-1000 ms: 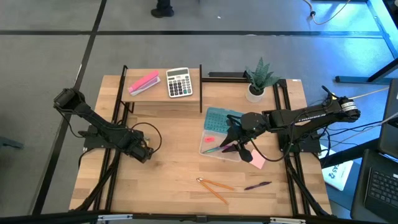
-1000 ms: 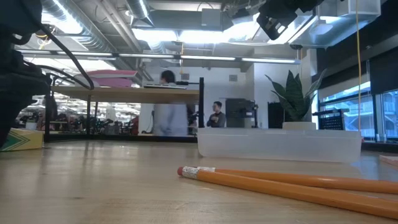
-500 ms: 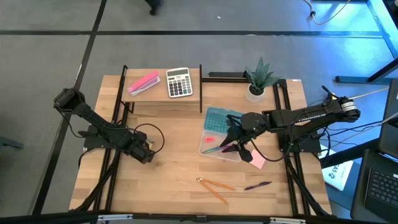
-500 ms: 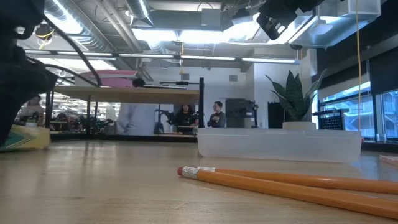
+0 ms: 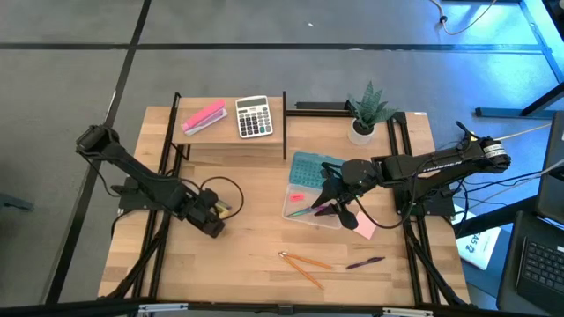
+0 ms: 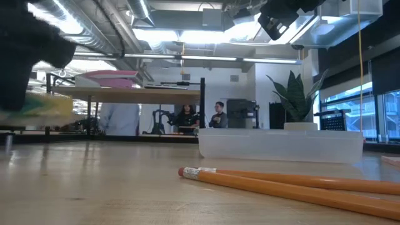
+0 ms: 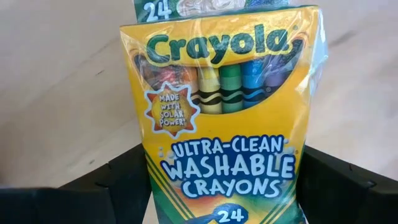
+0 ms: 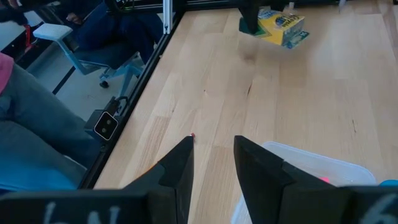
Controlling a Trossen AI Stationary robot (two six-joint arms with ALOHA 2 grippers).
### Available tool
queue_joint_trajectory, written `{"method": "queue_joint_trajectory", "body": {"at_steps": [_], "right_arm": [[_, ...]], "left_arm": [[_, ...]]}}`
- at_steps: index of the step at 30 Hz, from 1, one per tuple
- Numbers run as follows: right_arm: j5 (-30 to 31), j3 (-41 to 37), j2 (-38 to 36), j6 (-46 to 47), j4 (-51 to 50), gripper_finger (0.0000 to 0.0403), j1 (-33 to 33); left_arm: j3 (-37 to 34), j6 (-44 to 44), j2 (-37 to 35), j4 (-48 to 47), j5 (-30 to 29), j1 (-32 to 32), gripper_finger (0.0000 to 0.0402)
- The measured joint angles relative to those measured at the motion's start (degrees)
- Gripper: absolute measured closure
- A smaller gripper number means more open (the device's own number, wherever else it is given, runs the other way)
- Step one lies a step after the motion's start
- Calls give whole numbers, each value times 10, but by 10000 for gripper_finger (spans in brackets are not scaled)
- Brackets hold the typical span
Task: Pack school essentials
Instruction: Put the crayon box into the supply box
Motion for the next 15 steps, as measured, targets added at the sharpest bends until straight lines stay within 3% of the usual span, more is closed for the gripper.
{"method": "queue_joint_trajectory", "body": {"at_steps": [11, 15], "right_arm": [[0, 0, 0, -32, 0, 286, 0], [0, 0, 0, 6, -1, 286, 0]], "left_arm": [[82, 97, 0, 0, -8, 32, 87], [101, 136, 0, 7, -12, 53, 90]]}}
